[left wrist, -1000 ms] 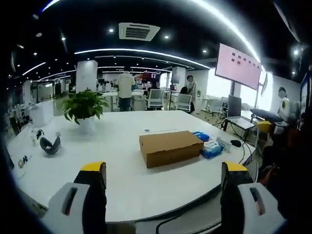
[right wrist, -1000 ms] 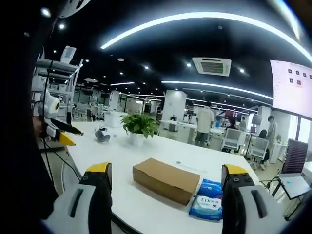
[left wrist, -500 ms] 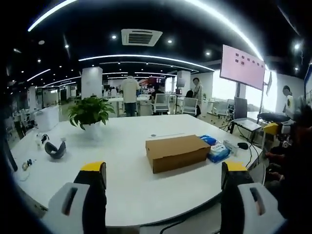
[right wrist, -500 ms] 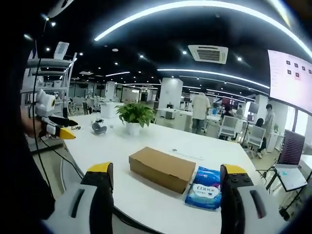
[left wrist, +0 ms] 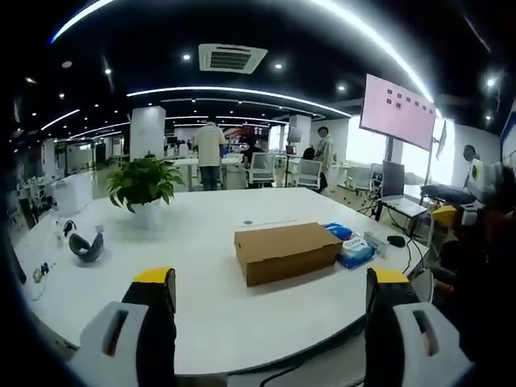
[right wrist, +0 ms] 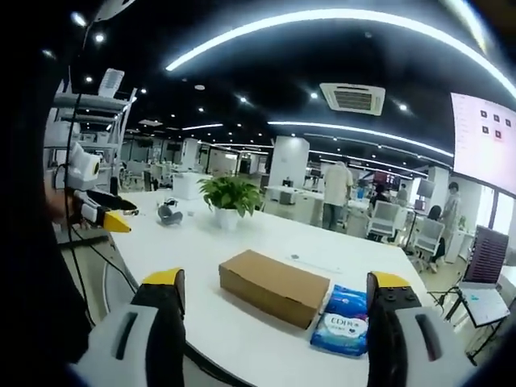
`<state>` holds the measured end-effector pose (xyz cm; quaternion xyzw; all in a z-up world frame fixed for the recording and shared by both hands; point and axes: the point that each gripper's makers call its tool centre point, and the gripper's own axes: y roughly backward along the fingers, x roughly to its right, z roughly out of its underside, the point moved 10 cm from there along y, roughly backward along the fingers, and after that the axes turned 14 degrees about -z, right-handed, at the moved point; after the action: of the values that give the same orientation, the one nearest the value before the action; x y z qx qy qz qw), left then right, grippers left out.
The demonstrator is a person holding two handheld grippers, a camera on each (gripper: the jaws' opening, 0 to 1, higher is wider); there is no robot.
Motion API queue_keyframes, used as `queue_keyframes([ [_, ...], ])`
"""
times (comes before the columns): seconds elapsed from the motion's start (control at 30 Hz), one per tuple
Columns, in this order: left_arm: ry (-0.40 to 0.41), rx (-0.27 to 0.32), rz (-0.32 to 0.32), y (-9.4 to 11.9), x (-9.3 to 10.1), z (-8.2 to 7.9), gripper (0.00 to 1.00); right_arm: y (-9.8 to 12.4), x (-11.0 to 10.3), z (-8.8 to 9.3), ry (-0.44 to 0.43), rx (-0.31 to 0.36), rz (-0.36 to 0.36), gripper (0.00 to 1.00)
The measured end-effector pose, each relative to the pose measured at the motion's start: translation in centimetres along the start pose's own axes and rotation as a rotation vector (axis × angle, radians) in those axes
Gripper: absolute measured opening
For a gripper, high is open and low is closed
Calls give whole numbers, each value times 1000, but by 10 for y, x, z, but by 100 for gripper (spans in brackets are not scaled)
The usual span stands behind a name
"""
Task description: Operate the shoe box by opening the lid, removing the specified soft item, and placing it in the target area until the item is outside and the box remains undamaged.
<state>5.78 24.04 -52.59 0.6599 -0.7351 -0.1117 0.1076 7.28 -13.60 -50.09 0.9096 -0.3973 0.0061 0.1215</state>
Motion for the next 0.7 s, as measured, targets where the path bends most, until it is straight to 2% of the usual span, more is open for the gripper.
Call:
queue_keyframes([
  [0.13, 11, -49, 30, 0, 1, 2, 99, 0, 2, 2, 0, 11, -3, 90],
  [0.27, 32, -62, 54, -2, -2, 2, 99, 0, 3, 5, -14, -8, 11, 90],
  [0.47, 25, -52, 38, -3, -3, -2, 99, -3, 7, 3, -41, 23, 16, 91],
  [0.7, -1, -43, 51, -4, 0, -1, 99, -5, 8, 10, -45, -7, 8, 93],
])
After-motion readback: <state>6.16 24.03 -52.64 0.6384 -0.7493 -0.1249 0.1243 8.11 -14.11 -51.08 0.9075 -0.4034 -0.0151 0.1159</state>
